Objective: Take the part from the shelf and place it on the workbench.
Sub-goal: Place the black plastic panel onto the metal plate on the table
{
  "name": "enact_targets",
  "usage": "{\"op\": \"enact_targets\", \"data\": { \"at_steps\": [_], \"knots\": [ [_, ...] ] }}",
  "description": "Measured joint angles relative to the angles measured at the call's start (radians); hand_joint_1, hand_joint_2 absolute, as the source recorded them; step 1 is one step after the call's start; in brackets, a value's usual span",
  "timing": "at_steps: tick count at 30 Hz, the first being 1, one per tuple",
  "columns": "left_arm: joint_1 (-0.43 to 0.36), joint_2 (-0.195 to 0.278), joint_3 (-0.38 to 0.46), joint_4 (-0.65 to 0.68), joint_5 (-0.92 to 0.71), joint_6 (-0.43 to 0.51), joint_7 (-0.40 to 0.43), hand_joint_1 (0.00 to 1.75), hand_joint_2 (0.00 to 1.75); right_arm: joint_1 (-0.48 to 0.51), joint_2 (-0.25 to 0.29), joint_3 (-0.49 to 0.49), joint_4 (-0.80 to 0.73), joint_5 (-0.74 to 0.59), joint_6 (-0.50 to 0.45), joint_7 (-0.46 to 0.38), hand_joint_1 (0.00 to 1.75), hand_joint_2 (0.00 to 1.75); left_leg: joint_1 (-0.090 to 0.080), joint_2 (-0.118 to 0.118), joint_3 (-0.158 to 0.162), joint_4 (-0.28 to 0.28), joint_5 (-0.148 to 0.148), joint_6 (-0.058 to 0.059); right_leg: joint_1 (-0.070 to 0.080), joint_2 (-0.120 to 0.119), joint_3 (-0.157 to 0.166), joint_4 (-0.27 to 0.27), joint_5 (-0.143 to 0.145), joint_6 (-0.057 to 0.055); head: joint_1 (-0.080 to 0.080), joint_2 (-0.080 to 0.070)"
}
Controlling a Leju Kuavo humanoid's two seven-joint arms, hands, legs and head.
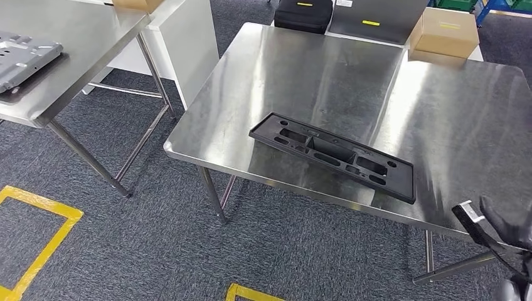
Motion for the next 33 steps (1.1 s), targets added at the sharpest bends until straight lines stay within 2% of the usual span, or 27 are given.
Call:
{"op": "enact_targets", "data": {
  "at_steps": [2, 3, 5, 7, 11, 13, 16, 20, 23, 25, 27, 31, 33],
  "knots": [
    [-0.001, -0.002, 0.005, 0.000, 0.003, 0.001, -0.007, 0.00, 0.00, 0.069, 0.049, -0.067, -0.075, 0.018, -0.009, -0.043, 0.00, 0.00, 0.001, 0.005, 0.004, 0.000, -0.003, -0.002, 0.000, 0.003, -0.001, 0.000, -0.003, -0.002, 0.001, 0.000],
    [-0.001, -0.004, 0.008, 0.000, 0.003, 0.001, -0.010, 0.00, 0.00, 0.112, 0.091, -0.103, -0.114, 0.026, -0.018, -0.079, 0.00, 0.00, 0.001, 0.005, 0.007, 0.000, -0.006, -0.002, 0.000, 0.004, 0.000, 0.000, -0.005, -0.003, 0.001, 0.000],
    [0.001, -0.008, 0.012, 0.000, -0.005, 0.005, -0.012, 0.00, 0.00, 0.197, 0.196, -0.176, -0.189, 0.035, -0.034, -0.183, 0.00, 0.00, 0.000, 0.005, 0.013, 0.000, -0.011, -0.002, 0.000, 0.003, 0.005, -0.001, -0.010, -0.004, 0.001, 0.000],
    [0.002, -0.010, 0.015, 0.000, -0.013, 0.010, -0.011, 0.00, 0.00, 0.250, 0.316, -0.252, -0.248, 0.035, -0.037, -0.321, 0.00, 0.00, 0.000, 0.008, 0.016, 0.000, -0.013, -0.002, 0.000, 0.006, 0.012, -0.001, -0.011, -0.005, 0.000, 0.000],
    [0.000, -0.011, 0.017, 0.000, -0.025, 0.021, -0.006, 0.00, 0.00, 0.266, 0.543, -0.432, -0.318, 0.032, -0.037, -0.584, 0.00, 0.00, 0.001, 0.016, 0.018, 0.000, -0.014, -0.004, 0.000, 0.013, 0.014, 0.000, -0.010, -0.007, 0.000, 0.000],
    [-0.001, -0.010, 0.017, 0.000, -0.026, 0.023, -0.006, 0.00, 0.00, 0.261, 0.623, -0.497, -0.332, 0.044, -0.037, -0.645, 0.00, 0.00, 0.001, 0.017, 0.018, 0.000, -0.014, -0.005, 0.000, 0.014, 0.014, 0.000, -0.010, -0.007, 0.000, 0.000],
    [-0.002, -0.009, 0.017, 0.000, -0.024, 0.026, -0.005, 0.00, 0.00, 0.261, 0.702, -0.538, -0.334, 0.069, -0.037, -0.650, 0.00, 0.00, 0.001, 0.018, 0.019, 0.000, -0.014, -0.005, 0.000, 0.015, 0.013, 0.000, -0.011, -0.008, 0.000, 0.000],
    [-0.003, -0.008, 0.017, 0.000, -0.026, 0.032, -0.004, 0.00, 0.00, 0.266, 0.761, -0.541, -0.304, 0.090, -0.037, -0.639, 0.00, 0.00, 0.000, 0.018, 0.022, 0.000, -0.017, -0.006, 0.000, 0.015, 0.008, 0.000, -0.013, -0.008, 0.000, 0.000],
    [-0.003, -0.006, 0.017, 0.000, -0.028, 0.038, 0.002, 0.00, 0.00, 0.259, 0.781, -0.547, -0.262, 0.092, -0.037, -0.647, 0.00, 0.00, -0.001, 0.018, 0.023, 0.000, -0.017, -0.005, 0.000, 0.015, 0.009, 0.000, -0.014, -0.008, 0.001, 0.000],
    [-0.004, -0.005, 0.017, 0.000, -0.038, 0.043, 0.009, 0.00, 0.87, 0.230, 0.783, -0.575, -0.180, 0.065, -0.037, -0.667, 0.00, 0.00, -0.001, 0.018, 0.024, 0.000, -0.017, -0.005, 0.000, 0.016, 0.010, -0.001, -0.014, -0.008, 0.000, 0.000],
    [-0.005, -0.005, 0.016, 0.000, -0.057, 0.046, 0.018, 0.00, 1.75, 0.184, 0.771, -0.626, -0.025, 0.026, -0.036, -0.660, 0.00, 0.00, 0.000, 0.019, 0.026, 0.000, -0.018, -0.005, 0.000, 0.016, 0.012, -0.002, -0.014, -0.008, 0.000, 0.000],
    [-0.005, -0.001, 0.010, 0.000, -0.092, 0.050, 0.047, 0.00, 1.75, 0.095, 0.697, -0.751, 0.395, -0.052, -0.035, -0.629, 0.00, 0.00, -0.001, 0.018, 0.026, 0.000, -0.018, -0.004, 0.000, 0.016, 0.019, -0.003, -0.014, -0.007, 0.001, 0.000],
    [-0.005, 0.003, 0.007, 0.000, -0.098, 0.053, 0.056, 0.00, 0.87, 0.074, 0.666, -0.789, 0.538, -0.060, -0.036, -0.625, 0.00, 0.00, -0.001, 0.019, 0.026, 0.000, -0.018, -0.004, 0.000, 0.016, 0.022, -0.003, -0.014, -0.007, 0.000, 0.000]
  ]
}}
